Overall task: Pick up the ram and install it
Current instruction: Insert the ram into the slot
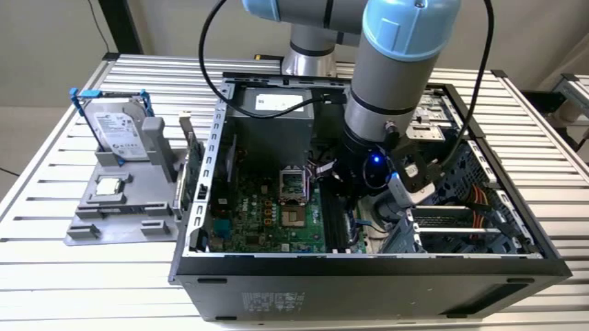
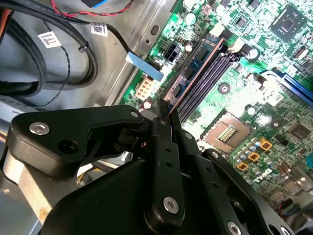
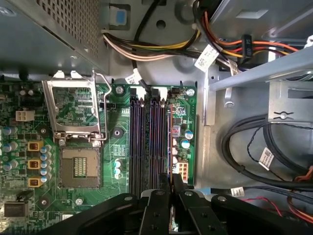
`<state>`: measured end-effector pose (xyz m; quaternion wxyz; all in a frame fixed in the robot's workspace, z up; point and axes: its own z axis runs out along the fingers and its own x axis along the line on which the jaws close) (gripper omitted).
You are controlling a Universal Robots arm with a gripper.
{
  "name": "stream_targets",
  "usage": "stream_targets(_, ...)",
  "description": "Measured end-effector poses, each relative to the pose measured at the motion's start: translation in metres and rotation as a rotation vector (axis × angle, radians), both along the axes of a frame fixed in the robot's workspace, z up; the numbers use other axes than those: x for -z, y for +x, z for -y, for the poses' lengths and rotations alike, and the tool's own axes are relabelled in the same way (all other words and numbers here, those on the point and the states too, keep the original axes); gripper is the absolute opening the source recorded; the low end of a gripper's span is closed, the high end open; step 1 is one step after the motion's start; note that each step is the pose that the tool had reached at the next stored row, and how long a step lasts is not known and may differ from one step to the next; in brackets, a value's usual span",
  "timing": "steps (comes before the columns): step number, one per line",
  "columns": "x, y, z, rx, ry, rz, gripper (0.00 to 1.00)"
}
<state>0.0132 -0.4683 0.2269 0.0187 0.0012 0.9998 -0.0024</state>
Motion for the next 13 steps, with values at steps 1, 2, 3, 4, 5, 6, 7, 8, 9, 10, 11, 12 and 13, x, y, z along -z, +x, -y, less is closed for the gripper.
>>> stream_targets(1, 0.0012, -0.0001, 0.0, 0.0, -0.0005, 0.0, 0.0)
stream_targets(2, 0.0021, -0.0001, 0.0, 0.0, -0.001, 0.0, 0.0)
stream_targets(3, 0.0025, -0.0002, 0.0, 0.0, -0.0012, 0.0, 0.0)
stream_targets(4, 0.0026, -0.0003, 0.0001, 0.0, -0.0013, 0.0, 0.0)
stream_targets(5, 0.0025, -0.0003, 0.0001, 0.0, -0.0013, 0.0, 0.0)
stream_targets(6, 0.0026, -0.0003, 0.0001, 0.0, -0.0013, 0.0, 0.0)
stream_targets(7, 0.0026, -0.0003, 0.0001, 0.0, -0.0014, 0.0, 0.0)
stream_targets(8, 0.0032, -0.0004, 0.0, 0.0, -0.0011, 0.0001, 0.0)
stream_targets(9, 0.004, -0.0004, -0.0003, 0.0, -0.0008, 0.0001, 0.0)
stream_targets(10, 0.0047, -0.0004, -0.0004, 0.0, -0.0011, 0.0, 0.0)
stream_targets(11, 0.0054, -0.0004, -0.0005, 0.0, -0.0012, 0.0001, 0.0)
stream_targets(12, 0.0065, -0.0004, -0.0007, 0.0, -0.0012, 0.0, 0.0)
stream_targets(13, 0.0071, -0.0004, -0.0009, 0.0, -0.0012, 0.0001, 0.0)
